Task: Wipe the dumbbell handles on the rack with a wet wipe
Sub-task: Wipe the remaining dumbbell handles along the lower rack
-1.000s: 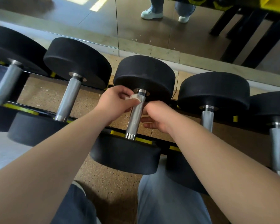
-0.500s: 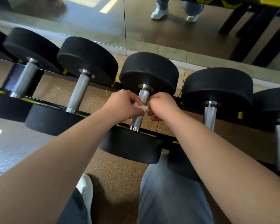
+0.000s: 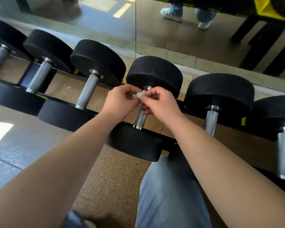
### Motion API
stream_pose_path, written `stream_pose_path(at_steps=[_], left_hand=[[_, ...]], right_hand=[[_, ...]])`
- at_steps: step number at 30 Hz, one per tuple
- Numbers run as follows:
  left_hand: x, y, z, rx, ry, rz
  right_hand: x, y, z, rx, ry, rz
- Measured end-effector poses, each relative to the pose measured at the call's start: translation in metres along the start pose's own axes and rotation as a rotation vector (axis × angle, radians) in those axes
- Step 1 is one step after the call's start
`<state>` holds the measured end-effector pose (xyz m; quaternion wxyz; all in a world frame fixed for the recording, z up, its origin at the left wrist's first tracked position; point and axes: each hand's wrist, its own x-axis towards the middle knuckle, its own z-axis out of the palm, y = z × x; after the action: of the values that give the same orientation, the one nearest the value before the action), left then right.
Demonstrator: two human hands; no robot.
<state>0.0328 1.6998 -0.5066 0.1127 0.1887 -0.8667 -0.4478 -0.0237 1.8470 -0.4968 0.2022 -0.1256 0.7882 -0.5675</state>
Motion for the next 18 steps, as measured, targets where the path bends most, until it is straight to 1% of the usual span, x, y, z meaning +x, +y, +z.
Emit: stream_pose_path(at_steps=[4,7,9,11,15,18], left_hand=[[-0.004,-0.001,-0.007,-0.155,0.01,-0.025],[-0.012,-0.002,-0.022,-0.203,0.032,-0.019],[-0.018,-0.006,-0.04,-0.174,0.019,0.008],[-0.022,-0.011,-0.061,-0.126,0.002,0.033],[-0.017,-0.019,-0.106,0.051,-0.072,0.06],[0.002,-0.036,-0.137,0.155,-0.149,0.059]], right_hand=[[-0.002,-0.003,0.004,0.066,-0.017,-0.006],[-0.006,-0.011,0.008,0.15,-0.092,-0.027],[-0.011,-0.02,0.017,0.222,-0.155,-0.033],[-0.013,-0.032,0.032,0.231,-0.163,-0.032],[-0.006,-0.051,0.073,0.219,-0.105,0.006],[0.006,-0.058,0.103,0.119,-0.033,0.033]])
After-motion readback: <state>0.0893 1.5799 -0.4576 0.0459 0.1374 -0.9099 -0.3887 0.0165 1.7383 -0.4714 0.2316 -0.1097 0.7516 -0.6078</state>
